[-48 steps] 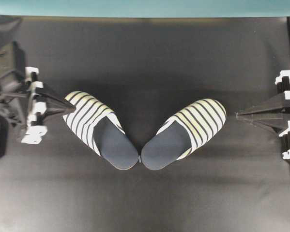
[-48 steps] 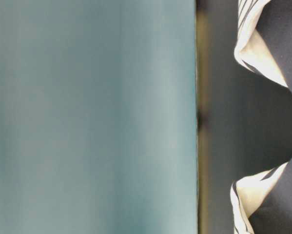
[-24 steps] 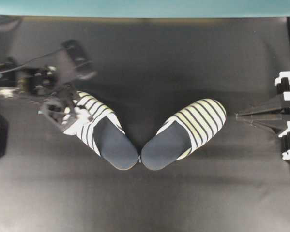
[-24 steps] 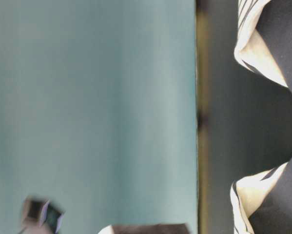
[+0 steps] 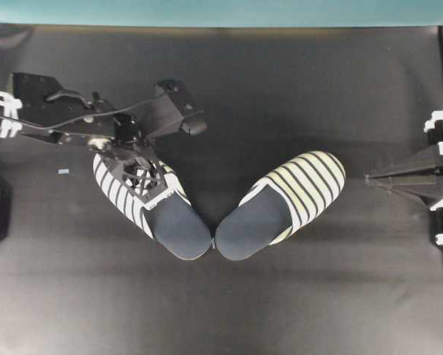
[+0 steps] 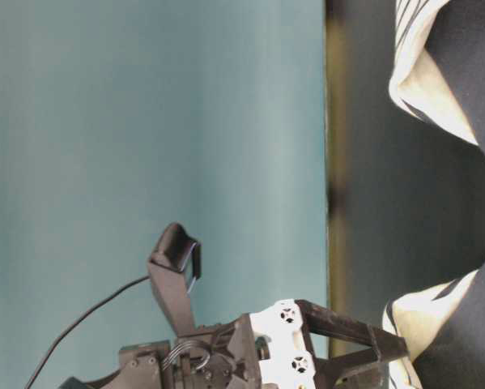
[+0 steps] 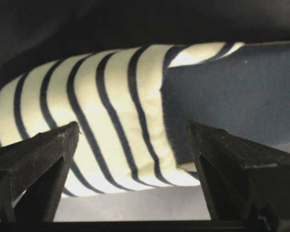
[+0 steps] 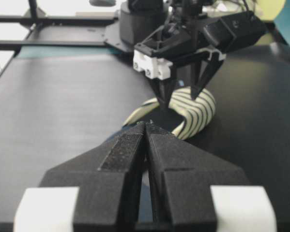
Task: Arrange the slippers with the left arm.
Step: 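Close the left gripper on the left slipper's striped upper, then rotate the left slipper with the left gripper to point straight down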
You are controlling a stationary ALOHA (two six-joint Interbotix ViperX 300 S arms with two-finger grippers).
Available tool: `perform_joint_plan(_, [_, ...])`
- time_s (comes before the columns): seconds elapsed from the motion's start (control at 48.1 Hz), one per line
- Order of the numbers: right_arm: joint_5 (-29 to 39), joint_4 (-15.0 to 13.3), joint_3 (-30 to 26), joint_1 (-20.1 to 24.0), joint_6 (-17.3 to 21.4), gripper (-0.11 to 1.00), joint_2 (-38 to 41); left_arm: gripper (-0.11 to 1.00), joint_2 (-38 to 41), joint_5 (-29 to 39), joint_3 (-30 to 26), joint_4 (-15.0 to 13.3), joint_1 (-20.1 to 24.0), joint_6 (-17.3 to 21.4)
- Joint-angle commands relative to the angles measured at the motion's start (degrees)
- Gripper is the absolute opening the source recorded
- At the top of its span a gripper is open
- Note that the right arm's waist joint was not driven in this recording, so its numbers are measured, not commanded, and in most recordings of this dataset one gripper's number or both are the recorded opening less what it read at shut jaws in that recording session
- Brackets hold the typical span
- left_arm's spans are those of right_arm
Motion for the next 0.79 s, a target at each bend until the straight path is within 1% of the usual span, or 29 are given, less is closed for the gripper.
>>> perform_joint_plan(0.0, [-0.3, 0.2, -0.2, 0.0, -0.5, 0.01, -0.1, 0.86, -0.2, 0.5, -0.8, 0.3, 0.1, -0.3])
perform_joint_plan(0.312, [-0.2, 0.2, 0.2, 0.0, -0.5, 0.01, -0.4, 0.84, 1.6, 0.5, 0.7, 0.2, 0.0, -0.4])
perform_joint_plan(0.395, [-0.3, 0.1, 0.2, 0.0, -0.4, 0.01, -0.4, 0.81, 1.7, 0.4, 0.4, 0.3, 0.1, -0.3])
perform_joint_plan(0.437, [-0.2, 0.2, 0.2, 0.0, -0.4, 0.01, -0.4, 0.77, 1.7, 0.3, 0.4, 0.4, 0.1, 0.0])
perform_joint_plan(0.52, [-0.2, 0.2, 0.4, 0.0, -0.4, 0.01, -0.4, 0.65, 1.7, -0.3, 0.2, 0.4, 0.1, 0.6])
perform_joint_plan(0.561, [-0.3, 0.2, 0.4, 0.0, -0.4, 0.01, -0.4, 0.55, 1.5, -0.7, 0.2, 0.4, 0.1, 1.0])
perform_joint_plan(0.624, [-0.2, 0.2, 0.4, 0.0, -0.4, 0.01, -0.4, 0.38, 1.3, -1.0, 0.2, 0.4, 0.1, 2.0])
perform_joint_plan(0.665, [-0.3, 0.2, 0.4, 0.0, -0.4, 0.01, -0.4, 0.25, 1.1, -1.1, 0.0, 0.4, 0.1, 3.2])
perform_joint_plan(0.707, [-0.3, 0.2, 0.4, 0.0, -0.4, 0.01, -0.4, 0.15, 0.3, -1.0, -0.4, 0.5, 0.1, 4.8])
perform_joint_plan(0.769, [-0.4, 0.2, 0.4, 0.0, -0.4, 0.01, -0.4, 0.03, -1.1, -0.8, -1.3, 0.6, 0.4, 8.3])
